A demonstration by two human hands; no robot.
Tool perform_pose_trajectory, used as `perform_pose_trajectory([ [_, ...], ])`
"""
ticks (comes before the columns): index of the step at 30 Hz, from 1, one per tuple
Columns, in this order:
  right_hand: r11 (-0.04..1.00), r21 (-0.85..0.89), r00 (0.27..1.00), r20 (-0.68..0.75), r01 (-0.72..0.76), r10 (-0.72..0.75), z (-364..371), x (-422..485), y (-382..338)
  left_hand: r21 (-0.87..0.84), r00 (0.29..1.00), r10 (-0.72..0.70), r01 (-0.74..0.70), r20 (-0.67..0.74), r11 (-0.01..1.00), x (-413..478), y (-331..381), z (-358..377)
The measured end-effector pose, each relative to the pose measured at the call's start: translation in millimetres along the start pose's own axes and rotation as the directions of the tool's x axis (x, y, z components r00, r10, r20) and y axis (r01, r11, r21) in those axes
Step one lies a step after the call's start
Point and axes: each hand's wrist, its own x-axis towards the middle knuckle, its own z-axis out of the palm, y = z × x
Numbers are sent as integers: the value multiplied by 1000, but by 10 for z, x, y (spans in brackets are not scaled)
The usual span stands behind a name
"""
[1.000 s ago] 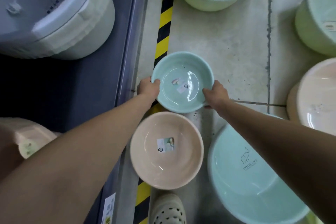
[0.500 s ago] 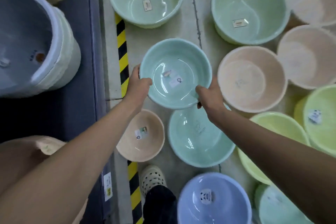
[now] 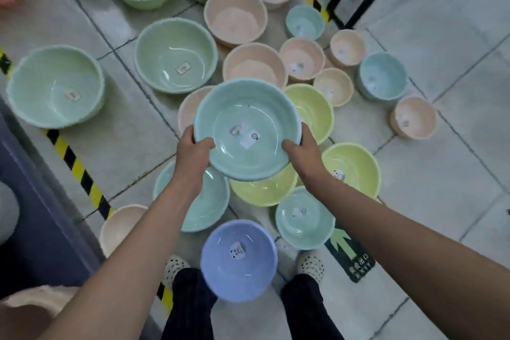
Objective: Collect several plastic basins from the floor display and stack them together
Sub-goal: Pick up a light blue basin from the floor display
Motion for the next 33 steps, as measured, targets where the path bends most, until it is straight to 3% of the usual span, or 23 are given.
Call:
perform_pose_trajectory([
  [10,992,117,998,-24,-47,50,-2337,-847,85,107,997,-10,2,75,994,-1679,110,1709],
  [24,964,258,989,-113,-60,92,-4114,-2283,229,186,991,16,-41,136,982,-3712,146,2782],
  [33,960,259,979,-143,-107,148,-5596,-2389,423,259,976,-2,-56,219,964,-4454,43,4045],
])
